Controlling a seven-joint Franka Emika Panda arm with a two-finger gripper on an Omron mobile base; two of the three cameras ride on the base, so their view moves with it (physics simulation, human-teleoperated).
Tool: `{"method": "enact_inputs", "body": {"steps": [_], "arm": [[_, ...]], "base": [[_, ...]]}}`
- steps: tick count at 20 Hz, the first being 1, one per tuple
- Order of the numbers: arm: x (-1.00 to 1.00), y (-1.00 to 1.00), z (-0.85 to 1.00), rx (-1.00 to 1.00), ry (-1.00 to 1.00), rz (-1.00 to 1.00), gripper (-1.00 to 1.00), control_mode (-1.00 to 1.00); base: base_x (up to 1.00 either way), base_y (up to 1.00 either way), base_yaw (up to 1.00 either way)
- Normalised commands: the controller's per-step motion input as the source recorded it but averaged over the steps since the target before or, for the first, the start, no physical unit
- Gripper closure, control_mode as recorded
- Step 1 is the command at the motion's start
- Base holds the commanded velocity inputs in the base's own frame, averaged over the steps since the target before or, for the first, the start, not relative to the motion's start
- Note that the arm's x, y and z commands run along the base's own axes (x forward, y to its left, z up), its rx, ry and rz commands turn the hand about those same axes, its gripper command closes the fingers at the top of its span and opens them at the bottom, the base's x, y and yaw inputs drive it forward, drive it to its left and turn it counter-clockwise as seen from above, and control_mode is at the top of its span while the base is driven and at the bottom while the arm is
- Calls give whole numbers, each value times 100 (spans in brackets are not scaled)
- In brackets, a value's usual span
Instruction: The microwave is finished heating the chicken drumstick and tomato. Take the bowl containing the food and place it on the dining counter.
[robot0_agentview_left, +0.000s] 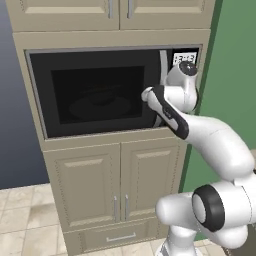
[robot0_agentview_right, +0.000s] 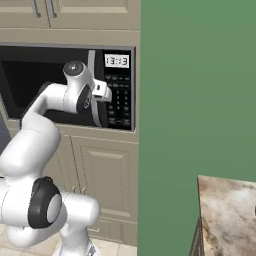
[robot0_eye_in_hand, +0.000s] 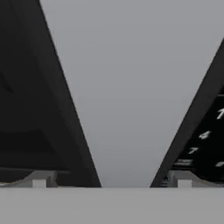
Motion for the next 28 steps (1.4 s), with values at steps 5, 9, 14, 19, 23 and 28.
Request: {"method": "enact_inputs", "body": {"steps": [5, 9, 14, 19, 23, 28], "arm": [[79, 8, -13, -1, -5, -2, -100, -100], [72, 1, -17, 0, -2, 0, -100, -100], [38, 0, -38, -1, -11, 0, -100, -100], [-44, 0, -26, -1, -30, 7, -100, -100], [-26, 0, -4, 0, -11, 2, -100, -100], [0, 1, -37, 0, -38, 0, -100, -100]], "base": [[0, 0, 0], [0, 0, 0], [0, 0, 0], [0, 0, 0], [0, 0, 0], [0, 0, 0]]}}
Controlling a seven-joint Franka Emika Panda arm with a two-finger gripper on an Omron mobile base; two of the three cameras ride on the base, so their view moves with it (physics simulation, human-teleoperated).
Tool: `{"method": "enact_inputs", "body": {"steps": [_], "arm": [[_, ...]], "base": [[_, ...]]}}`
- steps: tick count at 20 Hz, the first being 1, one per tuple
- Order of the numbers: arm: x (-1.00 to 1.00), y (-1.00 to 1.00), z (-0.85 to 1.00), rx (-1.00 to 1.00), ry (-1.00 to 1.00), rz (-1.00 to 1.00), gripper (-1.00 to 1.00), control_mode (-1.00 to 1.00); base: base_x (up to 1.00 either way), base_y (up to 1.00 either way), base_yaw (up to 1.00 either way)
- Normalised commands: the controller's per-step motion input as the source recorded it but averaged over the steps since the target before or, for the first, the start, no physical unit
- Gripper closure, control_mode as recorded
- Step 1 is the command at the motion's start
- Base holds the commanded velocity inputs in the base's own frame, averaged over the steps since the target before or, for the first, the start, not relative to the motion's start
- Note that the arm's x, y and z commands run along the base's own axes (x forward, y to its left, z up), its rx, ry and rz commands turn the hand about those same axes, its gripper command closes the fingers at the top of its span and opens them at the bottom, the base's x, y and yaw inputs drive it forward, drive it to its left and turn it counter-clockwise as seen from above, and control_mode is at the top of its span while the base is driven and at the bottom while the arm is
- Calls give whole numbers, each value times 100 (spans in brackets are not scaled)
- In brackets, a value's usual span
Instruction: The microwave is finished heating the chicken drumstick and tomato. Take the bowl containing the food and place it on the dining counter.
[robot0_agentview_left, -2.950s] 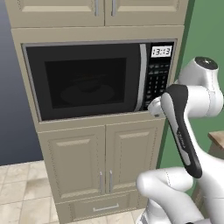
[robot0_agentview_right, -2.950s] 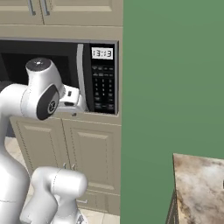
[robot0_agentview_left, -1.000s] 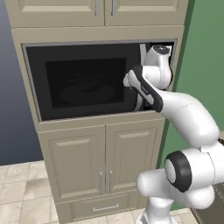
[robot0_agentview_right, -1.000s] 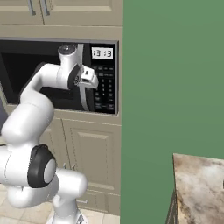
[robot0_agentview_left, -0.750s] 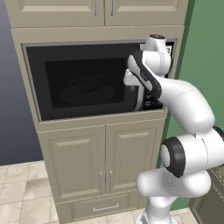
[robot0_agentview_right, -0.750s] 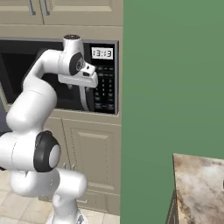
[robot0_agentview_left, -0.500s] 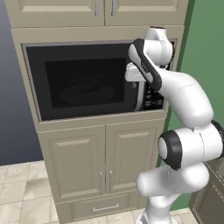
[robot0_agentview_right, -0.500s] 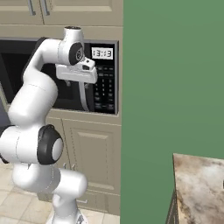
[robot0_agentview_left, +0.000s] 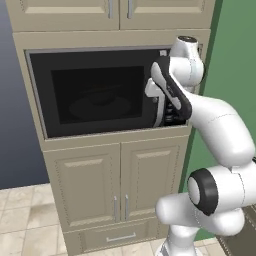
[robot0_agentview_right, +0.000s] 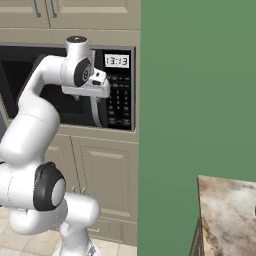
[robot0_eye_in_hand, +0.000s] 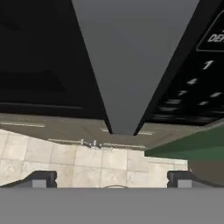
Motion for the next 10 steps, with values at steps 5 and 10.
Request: {"method": "enact_inputs", "body": {"steps": [5, 10], "arm": [[17, 0, -18, 0, -47, 0, -100, -100], [11, 0, -13, 0, -31, 0, -100, -100]], "base": [[0, 0, 0], [0, 0, 0]]}}
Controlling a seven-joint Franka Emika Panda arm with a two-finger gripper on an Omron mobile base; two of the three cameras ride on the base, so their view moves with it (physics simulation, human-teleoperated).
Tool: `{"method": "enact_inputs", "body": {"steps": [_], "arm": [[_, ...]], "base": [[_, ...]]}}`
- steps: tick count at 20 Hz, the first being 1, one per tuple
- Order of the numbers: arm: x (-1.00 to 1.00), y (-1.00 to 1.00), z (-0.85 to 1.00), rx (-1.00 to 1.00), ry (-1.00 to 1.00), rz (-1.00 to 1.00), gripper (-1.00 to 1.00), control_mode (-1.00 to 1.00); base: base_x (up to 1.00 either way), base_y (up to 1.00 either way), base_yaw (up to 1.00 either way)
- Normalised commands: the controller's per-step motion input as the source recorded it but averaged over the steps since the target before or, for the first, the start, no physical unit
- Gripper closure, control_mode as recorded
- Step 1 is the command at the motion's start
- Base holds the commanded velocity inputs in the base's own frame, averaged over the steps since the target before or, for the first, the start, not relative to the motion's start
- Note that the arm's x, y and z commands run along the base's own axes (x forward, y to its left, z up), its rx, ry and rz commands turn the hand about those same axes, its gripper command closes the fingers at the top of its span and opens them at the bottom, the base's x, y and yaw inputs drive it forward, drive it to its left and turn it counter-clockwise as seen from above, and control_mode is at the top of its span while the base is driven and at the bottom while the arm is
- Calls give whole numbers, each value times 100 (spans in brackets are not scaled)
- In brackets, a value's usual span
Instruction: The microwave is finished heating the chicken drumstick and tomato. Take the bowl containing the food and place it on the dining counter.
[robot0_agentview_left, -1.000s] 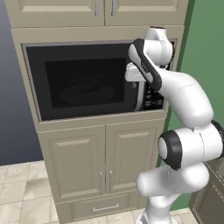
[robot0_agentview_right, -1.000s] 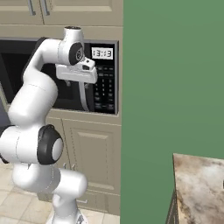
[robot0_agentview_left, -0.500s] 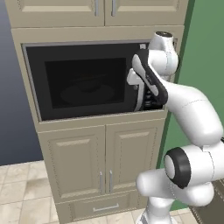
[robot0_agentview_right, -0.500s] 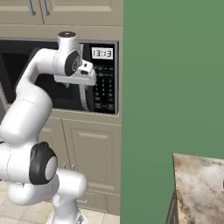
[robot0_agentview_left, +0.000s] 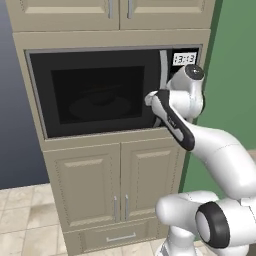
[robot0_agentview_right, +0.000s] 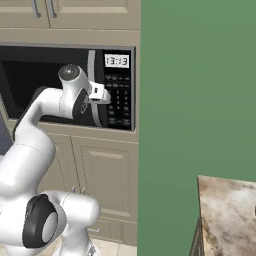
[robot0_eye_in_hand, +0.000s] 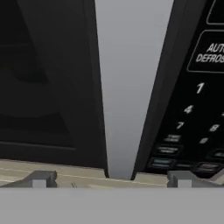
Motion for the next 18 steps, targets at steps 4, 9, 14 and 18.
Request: {"method": "enact_inputs", "body": {"steps": [4, 9, 14, 18], "arm": [[35, 0, -5, 0, -4, 0, -100, -100], [35, 0, -18, -1, -10, 0, -100, -100], [22, 0, -39, -4, -19, 0, -100, -100], [12, 0, -24, 0, -17, 0, -100, -100]], "base": [[0, 0, 0], [0, 0, 0], [0, 0, 0], [0, 0, 0]]}}
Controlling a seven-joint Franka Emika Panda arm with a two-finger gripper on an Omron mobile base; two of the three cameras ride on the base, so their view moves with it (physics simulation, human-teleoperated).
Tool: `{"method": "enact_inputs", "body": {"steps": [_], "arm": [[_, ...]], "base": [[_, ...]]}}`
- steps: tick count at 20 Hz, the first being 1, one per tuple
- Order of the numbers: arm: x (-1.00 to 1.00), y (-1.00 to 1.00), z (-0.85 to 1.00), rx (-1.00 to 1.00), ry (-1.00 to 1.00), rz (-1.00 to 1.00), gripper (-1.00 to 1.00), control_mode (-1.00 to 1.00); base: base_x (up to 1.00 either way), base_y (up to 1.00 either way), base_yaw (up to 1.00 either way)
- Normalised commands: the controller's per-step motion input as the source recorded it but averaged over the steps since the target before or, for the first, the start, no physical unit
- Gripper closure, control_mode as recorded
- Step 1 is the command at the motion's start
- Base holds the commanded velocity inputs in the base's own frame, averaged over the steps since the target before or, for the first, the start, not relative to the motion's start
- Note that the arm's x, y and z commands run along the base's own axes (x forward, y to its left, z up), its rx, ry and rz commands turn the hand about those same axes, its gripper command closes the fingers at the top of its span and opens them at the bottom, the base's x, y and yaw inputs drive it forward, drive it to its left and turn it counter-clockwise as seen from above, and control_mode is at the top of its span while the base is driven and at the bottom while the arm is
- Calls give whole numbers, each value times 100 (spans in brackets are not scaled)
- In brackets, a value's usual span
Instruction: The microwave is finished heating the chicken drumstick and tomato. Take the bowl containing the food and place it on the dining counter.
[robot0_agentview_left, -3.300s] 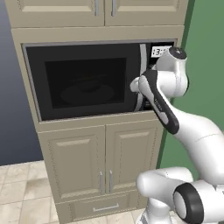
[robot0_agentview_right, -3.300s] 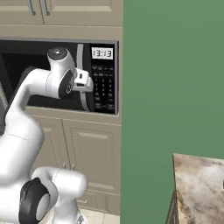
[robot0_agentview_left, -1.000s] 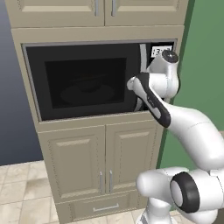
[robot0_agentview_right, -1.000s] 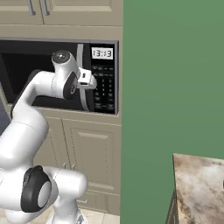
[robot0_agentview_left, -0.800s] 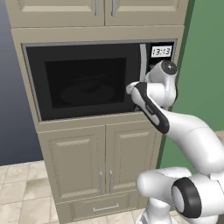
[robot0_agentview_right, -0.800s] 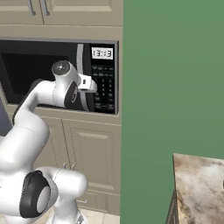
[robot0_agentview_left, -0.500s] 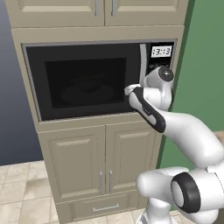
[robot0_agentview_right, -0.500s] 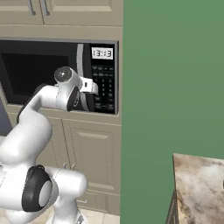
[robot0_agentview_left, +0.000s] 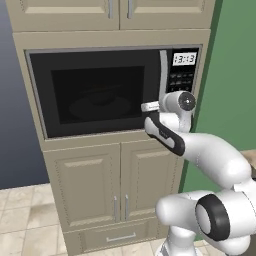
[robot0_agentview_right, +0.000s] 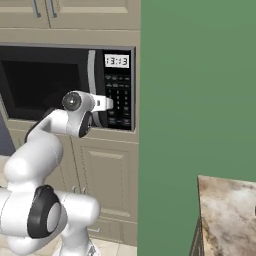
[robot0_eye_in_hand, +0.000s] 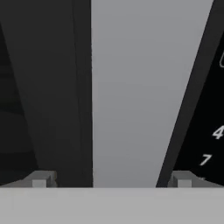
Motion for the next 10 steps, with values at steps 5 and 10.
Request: {"method": "enact_inputs", "body": {"steps": [5, 10], "arm": [[22, 0, -3, 0, -2, 0, 100, -100], [3, 0, 0, 0, 0, 0, 100, -100]], "base": [[0, 0, 0], [0, 0, 0]]}}
